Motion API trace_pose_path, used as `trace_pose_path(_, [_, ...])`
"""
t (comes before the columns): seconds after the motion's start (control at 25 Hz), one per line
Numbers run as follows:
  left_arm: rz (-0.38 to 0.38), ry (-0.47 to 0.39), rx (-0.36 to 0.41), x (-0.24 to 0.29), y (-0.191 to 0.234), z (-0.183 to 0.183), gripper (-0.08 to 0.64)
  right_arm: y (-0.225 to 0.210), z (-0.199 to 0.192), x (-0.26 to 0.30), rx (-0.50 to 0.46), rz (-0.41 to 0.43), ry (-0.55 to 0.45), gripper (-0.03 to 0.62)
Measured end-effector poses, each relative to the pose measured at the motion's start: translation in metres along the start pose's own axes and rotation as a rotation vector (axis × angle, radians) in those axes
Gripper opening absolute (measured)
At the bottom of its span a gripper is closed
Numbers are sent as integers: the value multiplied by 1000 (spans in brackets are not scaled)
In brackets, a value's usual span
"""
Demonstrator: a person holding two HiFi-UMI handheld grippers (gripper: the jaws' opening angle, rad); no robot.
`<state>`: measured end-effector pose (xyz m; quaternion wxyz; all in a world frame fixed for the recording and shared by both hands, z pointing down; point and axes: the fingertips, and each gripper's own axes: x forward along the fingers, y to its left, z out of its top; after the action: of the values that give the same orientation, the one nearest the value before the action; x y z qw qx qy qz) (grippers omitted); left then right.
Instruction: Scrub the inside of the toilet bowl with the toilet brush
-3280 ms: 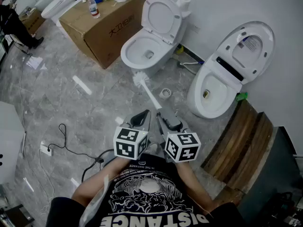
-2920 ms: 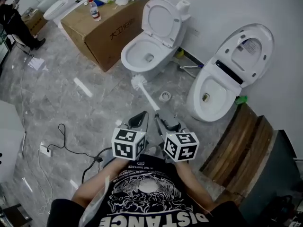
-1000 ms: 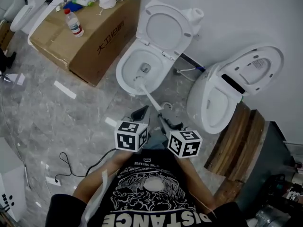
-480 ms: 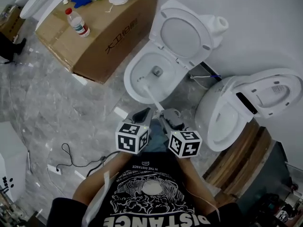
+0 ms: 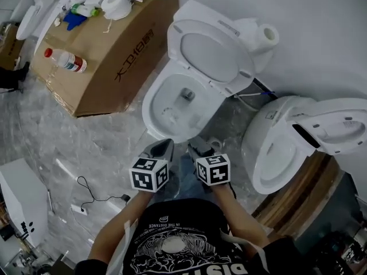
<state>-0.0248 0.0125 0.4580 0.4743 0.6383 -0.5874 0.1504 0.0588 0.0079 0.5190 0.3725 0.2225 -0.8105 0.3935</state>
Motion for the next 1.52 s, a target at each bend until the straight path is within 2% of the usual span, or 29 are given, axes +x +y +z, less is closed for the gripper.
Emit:
trace_pose_path(0.2, [59,46,56,16,11,15,-9,-8,0,30,1,40,56,152])
trace_pose_path(0.32, [66,55,81,19,16,19,-9,-8,0,46,8,42,59,151])
trace_pose_path(0.6, [-1,123,100,31,29,13,-9,-9,7,77,40,21,67,152])
trace_pose_path(0.76, [-59,160,121,32,42,15,-9,-12,15,96,60,-29,71,152])
trace_pose_path(1.24, [-127,241,239,21,109,27,-9,-19,68,131,232,-191,-105,152])
trace_pose_path(1.52, [-184,281,343,24,103,23,-9,-45,73,117,324,-271,-199,150])
